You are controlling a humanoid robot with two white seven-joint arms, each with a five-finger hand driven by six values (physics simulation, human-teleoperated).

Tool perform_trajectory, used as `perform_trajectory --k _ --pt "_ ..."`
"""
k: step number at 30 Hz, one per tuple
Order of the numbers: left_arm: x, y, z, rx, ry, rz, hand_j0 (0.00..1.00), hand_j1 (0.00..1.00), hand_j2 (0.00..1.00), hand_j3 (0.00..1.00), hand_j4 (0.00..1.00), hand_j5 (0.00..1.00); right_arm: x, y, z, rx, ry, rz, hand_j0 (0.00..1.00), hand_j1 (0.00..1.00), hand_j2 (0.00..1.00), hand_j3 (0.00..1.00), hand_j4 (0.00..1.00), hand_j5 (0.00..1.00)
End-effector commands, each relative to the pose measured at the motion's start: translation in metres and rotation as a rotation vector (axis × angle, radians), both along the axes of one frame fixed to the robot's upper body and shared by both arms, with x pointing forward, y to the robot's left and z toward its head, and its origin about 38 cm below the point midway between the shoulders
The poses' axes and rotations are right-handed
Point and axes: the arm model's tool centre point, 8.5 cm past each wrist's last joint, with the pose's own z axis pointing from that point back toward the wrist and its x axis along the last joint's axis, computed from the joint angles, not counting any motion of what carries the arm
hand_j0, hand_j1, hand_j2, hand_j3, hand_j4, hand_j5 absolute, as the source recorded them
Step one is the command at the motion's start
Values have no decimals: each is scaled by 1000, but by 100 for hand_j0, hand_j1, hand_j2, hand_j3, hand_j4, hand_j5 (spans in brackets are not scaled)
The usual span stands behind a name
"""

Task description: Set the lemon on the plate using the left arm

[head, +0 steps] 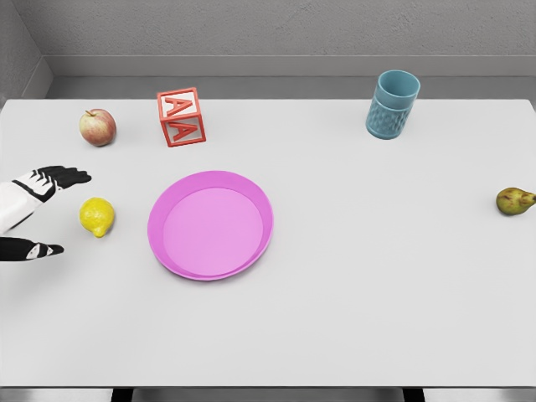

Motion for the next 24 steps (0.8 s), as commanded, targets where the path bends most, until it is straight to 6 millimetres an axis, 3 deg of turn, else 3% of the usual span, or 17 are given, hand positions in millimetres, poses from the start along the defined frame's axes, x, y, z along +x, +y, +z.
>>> perform_trajectory --k 1,11,17,22,24 --pt "0 0 1 -6 1 0 100 100 100 100 100 100 0 0 0 -1 0 -2 100 100 100 100 100 100" --pt "3 4 0 46 37 -7 100 100 100 100 100 100 -1 0 0 1 1 -2 100 100 100 100 100 100" --pt "29 6 6 126 -31 38 100 100 100 100 100 100 -1 0 0 1 2 0 100 100 100 100 100 100" --pt "36 -10 -8 175 8 -13 100 100 100 100 100 100 -1 0 0 1 2 0 100 100 100 100 100 100" --pt "42 -28 -18 206 42 -75 100 100 100 100 100 100 0 0 0 1 2 1 100 100 100 100 100 100"
